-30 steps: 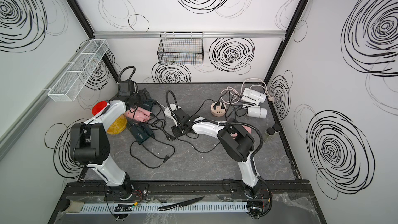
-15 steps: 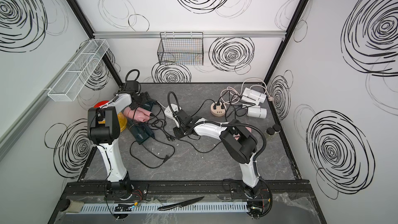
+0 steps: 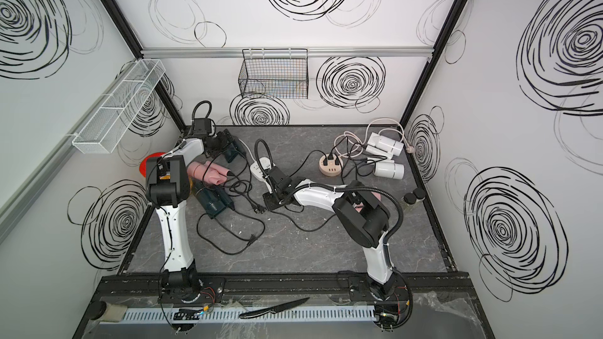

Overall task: Charge the blow dryers
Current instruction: Adjust the plug at the center of the board.

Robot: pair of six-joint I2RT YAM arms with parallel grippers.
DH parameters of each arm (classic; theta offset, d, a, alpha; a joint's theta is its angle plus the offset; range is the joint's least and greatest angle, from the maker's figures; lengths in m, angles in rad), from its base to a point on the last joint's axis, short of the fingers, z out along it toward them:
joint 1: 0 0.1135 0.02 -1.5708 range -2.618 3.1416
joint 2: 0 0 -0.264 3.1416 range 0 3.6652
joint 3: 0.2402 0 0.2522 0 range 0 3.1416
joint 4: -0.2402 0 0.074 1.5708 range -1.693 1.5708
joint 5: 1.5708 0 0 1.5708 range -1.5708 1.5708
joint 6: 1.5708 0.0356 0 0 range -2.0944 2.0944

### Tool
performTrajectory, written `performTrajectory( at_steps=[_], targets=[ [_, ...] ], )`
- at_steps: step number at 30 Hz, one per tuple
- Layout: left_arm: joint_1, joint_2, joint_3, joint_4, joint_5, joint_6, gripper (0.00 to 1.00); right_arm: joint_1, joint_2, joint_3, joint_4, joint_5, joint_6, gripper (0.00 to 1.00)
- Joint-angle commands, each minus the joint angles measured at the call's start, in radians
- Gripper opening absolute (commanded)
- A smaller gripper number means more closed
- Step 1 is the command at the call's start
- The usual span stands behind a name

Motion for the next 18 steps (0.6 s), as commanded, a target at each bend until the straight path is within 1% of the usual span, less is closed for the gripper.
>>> performTrajectory(
  at_steps=[1, 2, 6, 10, 13, 15, 18],
  targets=[
    [0.001, -0.06, 0.025, 0.019, 0.037, 0.012, 0.96, -0.002, -0.017, -0.004, 0.011, 0.009, 0.014, 0.26],
    [-0.002, -0.086, 0.026, -0.021, 0.015, 0.042, 0.94, -0.002, -0.017, -0.001, 0.015, 0.009, 0.014, 0.26],
    [-0.003, -0.16, 0.017, -0.177, -0.051, 0.138, 0.93, -0.006, -0.017, 0.01, 0.018, 0.007, 0.014, 0.26],
    [0.013, -0.172, 0.007, -0.306, -0.048, 0.2, 0.93, -0.005, -0.028, 0.004, 0.023, 0.003, 0.012, 0.26],
    [0.016, -0.215, -0.063, -0.318, -0.046, 0.25, 0.92, -0.005, -0.042, -0.015, 0.03, 0.005, 0.011, 0.26],
    [0.014, -0.24, -0.091, -0.336, -0.07, 0.284, 0.92, -0.005, -0.051, -0.028, 0.035, 0.006, 0.011, 0.26],
    [0.013, -0.26, -0.116, -0.354, -0.146, 0.335, 0.93, -0.005, -0.061, -0.046, 0.042, 0.003, 0.012, 0.26]
  ],
)
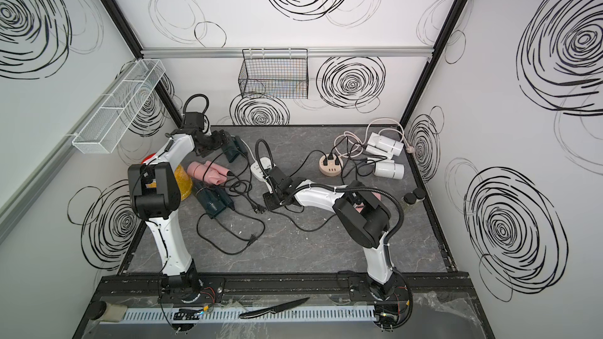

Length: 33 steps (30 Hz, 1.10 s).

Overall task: Charge the blow dryers
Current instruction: Adjust the plug at the center of the board.

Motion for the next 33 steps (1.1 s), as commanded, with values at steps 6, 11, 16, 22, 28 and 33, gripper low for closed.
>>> performTrajectory(
  at_steps=[6, 11, 16, 22, 28, 33],
  targets=[
    [0.008, -0.019, -0.056, -0.069, -0.07, 0.11, 0.87, -0.004, -0.064, -0.035, 0.023, 0.008, 0.007, 0.26],
    [-0.004, -0.011, -0.08, -0.065, 0.02, 0.111, 0.66, -0.004, -0.064, -0.042, 0.023, 0.012, 0.009, 0.26],
    [-0.004, -0.059, -0.122, -0.016, 0.119, 0.08, 0.45, -0.004, -0.062, -0.05, 0.026, 0.012, 0.015, 0.26],
    [-0.012, -0.203, -0.171, 0.032, 0.199, 0.061, 0.18, -0.017, -0.073, -0.066, 0.024, 0.037, 0.035, 0.25],
    [-0.067, -0.402, -0.226, 0.048, 0.252, 0.073, 0.05, -0.056, -0.109, -0.081, 0.04, 0.007, 0.031, 0.24],
    [-0.109, -0.536, -0.286, 0.075, 0.294, 0.066, 0.05, -0.112, -0.121, -0.062, 0.073, -0.09, -0.006, 0.29]
  ],
)
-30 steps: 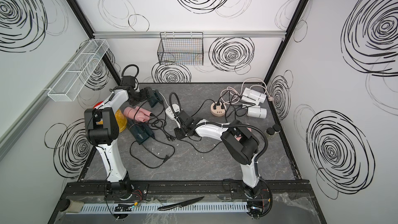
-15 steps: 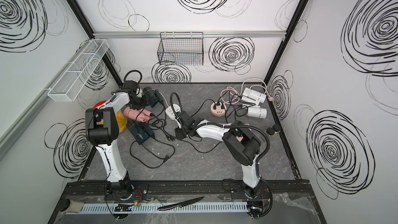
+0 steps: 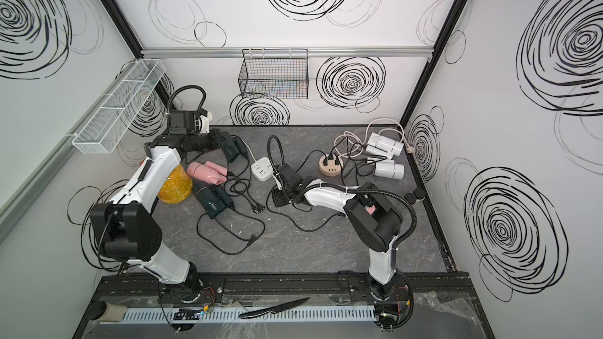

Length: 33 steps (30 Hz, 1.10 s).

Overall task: Charge the blow dryers
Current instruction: Adjust the plug at the center of the board.

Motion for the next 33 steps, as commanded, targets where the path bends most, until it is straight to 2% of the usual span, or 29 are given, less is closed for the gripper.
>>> performTrajectory(
  at_steps=[1, 6, 10, 14, 21, 24, 27, 31, 33],
  targets=[
    [-0.019, -0.055, -0.043, 0.041, 0.077, 0.001, 0.05, -0.038, -0.025, 0.024, 0.054, -0.092, -0.031, 0.31],
    [-0.046, -0.123, -0.02, -0.011, 0.086, 0.041, 0.04, -0.055, -0.009, 0.115, 0.072, -0.133, -0.089, 0.44],
    [-0.046, -0.161, -0.034, -0.014, 0.11, 0.05, 0.02, -0.098, 0.045, 0.206, 0.093, -0.2, -0.081, 0.51],
    [-0.053, -0.183, -0.039, -0.013, 0.144, 0.065, 0.02, -0.125, 0.112, 0.278, 0.135, -0.272, -0.055, 0.54],
    [-0.049, -0.198, -0.033, -0.026, 0.16, 0.074, 0.02, -0.125, 0.23, 0.404, 0.123, -0.283, -0.045, 0.54],
    [-0.047, -0.216, -0.038, -0.032, 0.17, 0.074, 0.02, -0.125, 0.266, 0.433, 0.127, -0.282, -0.038, 0.5],
    [-0.041, -0.238, -0.05, -0.032, 0.183, 0.076, 0.02, -0.125, 0.283, 0.446, 0.131, -0.297, -0.035, 0.41],
    [-0.009, -0.263, -0.062, -0.037, 0.176, 0.072, 0.02, -0.12, 0.249, 0.417, 0.148, -0.275, -0.035, 0.18],
    [0.012, -0.275, -0.068, -0.037, 0.155, 0.068, 0.02, -0.115, 0.213, 0.391, 0.149, -0.24, -0.043, 0.11]
  ],
)
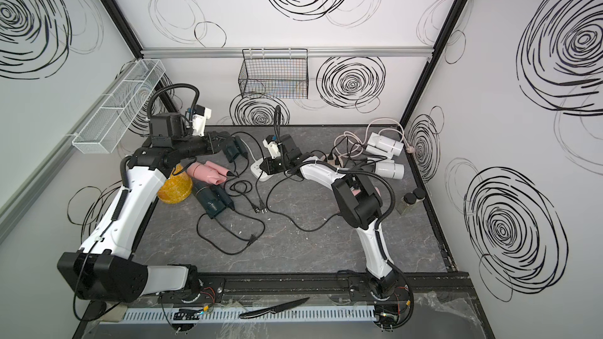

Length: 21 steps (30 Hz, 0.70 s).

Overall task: Charge the blow dryers
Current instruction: Adjust the plug at the center of the board.

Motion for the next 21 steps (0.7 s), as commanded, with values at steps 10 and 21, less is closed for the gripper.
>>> performTrajectory(
  at_steps=[10, 21],
  targets=[
    [0.067, -0.113, -0.055, -0.011, -0.101, -0.015, 0.02, 0.073, -0.275, -0.177, 0.0, 0.158, -0.081, 0.04],
    [0.11, -0.15, -0.035, -0.036, -0.192, -0.032, 0.01, 0.161, -0.365, -0.148, -0.086, 0.207, -0.135, 0.03]
  ],
)
